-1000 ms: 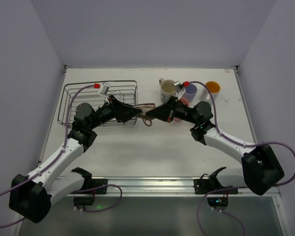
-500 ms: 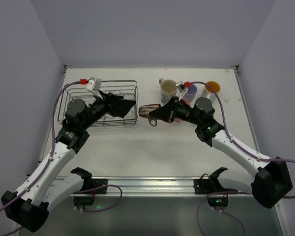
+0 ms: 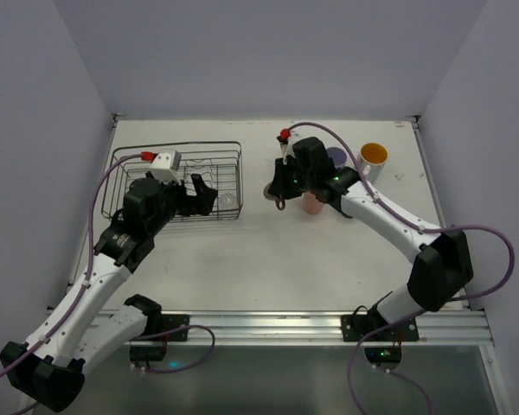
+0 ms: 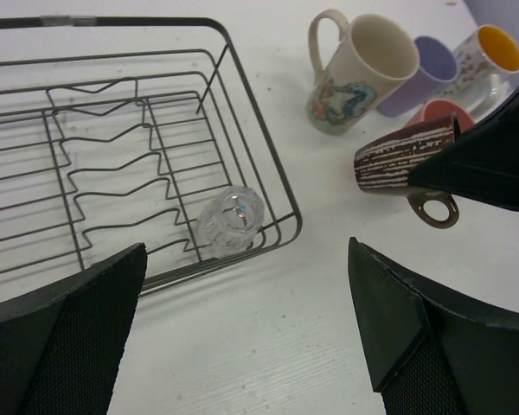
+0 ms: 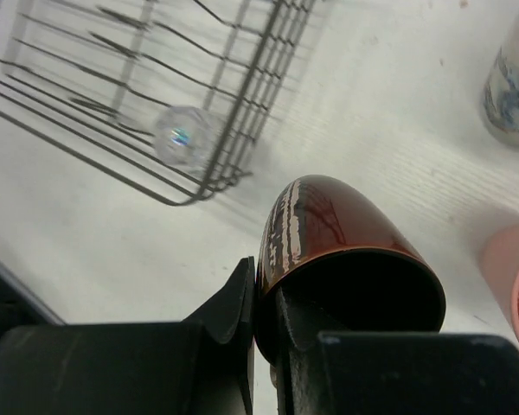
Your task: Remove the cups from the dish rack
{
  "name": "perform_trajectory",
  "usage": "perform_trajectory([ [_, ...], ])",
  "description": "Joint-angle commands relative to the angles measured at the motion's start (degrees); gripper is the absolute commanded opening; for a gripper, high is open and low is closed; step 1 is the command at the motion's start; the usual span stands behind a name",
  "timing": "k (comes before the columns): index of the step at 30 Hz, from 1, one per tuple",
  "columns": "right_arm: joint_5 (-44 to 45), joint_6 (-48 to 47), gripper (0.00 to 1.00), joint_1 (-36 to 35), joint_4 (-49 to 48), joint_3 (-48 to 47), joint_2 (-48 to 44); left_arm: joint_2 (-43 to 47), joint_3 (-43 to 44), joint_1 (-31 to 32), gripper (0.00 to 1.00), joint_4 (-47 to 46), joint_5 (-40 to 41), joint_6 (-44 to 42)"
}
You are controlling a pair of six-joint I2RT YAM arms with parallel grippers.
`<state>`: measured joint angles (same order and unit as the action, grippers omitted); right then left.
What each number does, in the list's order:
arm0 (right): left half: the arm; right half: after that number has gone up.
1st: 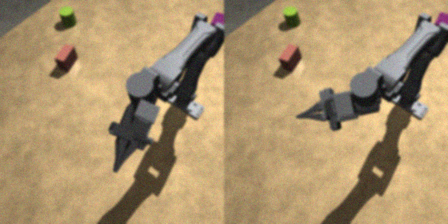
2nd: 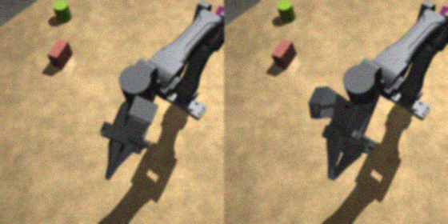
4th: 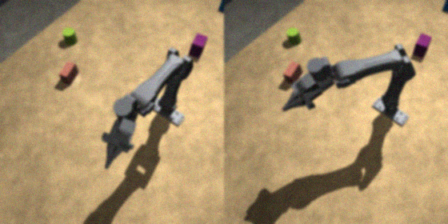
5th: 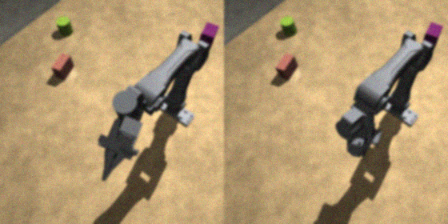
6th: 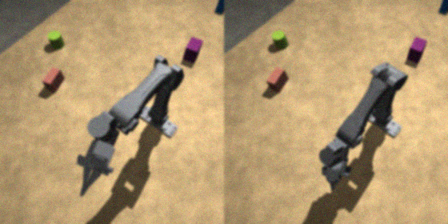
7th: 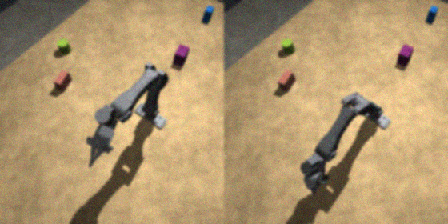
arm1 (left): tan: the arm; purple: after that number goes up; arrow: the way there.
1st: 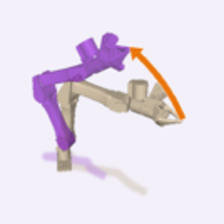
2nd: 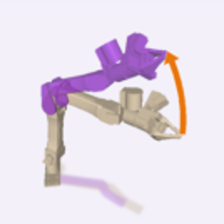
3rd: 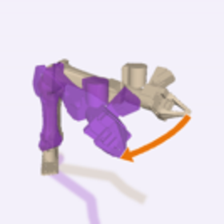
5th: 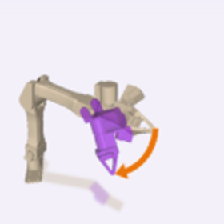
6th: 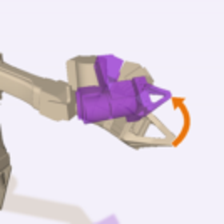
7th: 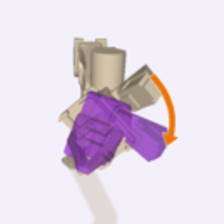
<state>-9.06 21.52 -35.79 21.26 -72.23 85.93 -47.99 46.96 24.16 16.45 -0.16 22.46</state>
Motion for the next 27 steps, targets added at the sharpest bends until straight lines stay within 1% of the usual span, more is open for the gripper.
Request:
perform_trajectory([
  [1, 9.31, -6.22, 0.00, -2.78, 10.81, -7.73, 6.06, 1.49, 0.06, -0.08, 1.00, 4.12, 5.43, -3.65],
  [6, 14.33, -8.51, 0.00, -5.16, 17.40, -15.12, 14.25, 2.98, 0.24, 0.01, 1.00, 5.79, 7.98, -5.05],
  [7, 15.03, -9.29, 0.00, -6.12, 18.46, -18.01, 17.22, 2.99, 0.15, -0.08, 1.00, 5.79, 8.16, -5.23],
  [10, 16.97, -10.26, 0.00, -7.62, 22.07, -22.50, 22.59, 2.64, -0.55, 0.01, 1.00, 5.61, 8.08, -5.14],
  [15, 16.88, -10.27, 0.00, -7.80, 20.94, -22.70, 25.77, 2.55, -1.08, -0.08, 1.00, 5.17, 6.67, -5.32],
  [21, 16.44, -9.74, 0.04, -7.89, 20.93, -22.61, 28.06, 0.18, -0.64, -0.08, 1.00, 4.30, 3.25, -4.62],
  [23, 16.70, -9.65, 0.09, -7.80, 20.49, -22.00, 27.89, -1.14, -0.29, 0.01, 1.00, 3.42, 1.41, -3.83],
  [25, 16.79, -9.65, 0.17, -7.89, 20.06, -21.64, 27.71, -2.54, 0.23, 0.01, 0.99, 2.46, 0.43, -2.69],
  [26, 16.97, -9.74, 0.24, -7.89, 19.97, -21.21, 27.54, -3.16, 0.41, -0.08, 0.99, 2.28, 0.43, -2.33],
  [27, 16.97, -9.74, 0.28, -7.89, 19.79, -21.03, 27.01, -3.69, 0.59, 0.01, 0.99, 2.19, -1.31, -1.81],
])
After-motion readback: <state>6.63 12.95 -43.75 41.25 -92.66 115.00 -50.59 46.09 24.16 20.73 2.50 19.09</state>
